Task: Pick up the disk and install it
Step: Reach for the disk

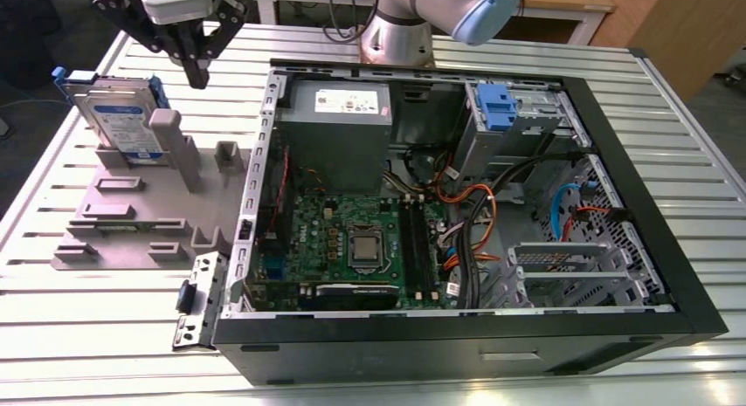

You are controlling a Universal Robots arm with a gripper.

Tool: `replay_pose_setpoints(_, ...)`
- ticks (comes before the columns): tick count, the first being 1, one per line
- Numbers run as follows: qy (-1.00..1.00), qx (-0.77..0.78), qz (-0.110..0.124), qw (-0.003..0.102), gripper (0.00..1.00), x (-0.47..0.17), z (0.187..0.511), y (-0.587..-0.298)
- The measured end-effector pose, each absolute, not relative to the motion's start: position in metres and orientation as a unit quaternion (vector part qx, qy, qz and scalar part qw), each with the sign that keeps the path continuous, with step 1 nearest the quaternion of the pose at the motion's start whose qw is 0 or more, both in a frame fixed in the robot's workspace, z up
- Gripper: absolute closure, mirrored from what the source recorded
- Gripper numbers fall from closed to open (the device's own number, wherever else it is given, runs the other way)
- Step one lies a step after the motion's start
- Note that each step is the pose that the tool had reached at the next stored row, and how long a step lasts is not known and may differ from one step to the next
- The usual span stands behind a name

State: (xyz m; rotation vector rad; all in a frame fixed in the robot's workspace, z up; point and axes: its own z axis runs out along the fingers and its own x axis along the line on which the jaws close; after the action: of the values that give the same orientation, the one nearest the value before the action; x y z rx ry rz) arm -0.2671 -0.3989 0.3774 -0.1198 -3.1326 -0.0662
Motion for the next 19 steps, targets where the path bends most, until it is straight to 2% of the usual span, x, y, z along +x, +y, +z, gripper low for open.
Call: replay_pose_setpoints(19, -0.999, -0.038, -0.021, 0.007, 0.89, -0.2725, 0.3758, -0.3989)
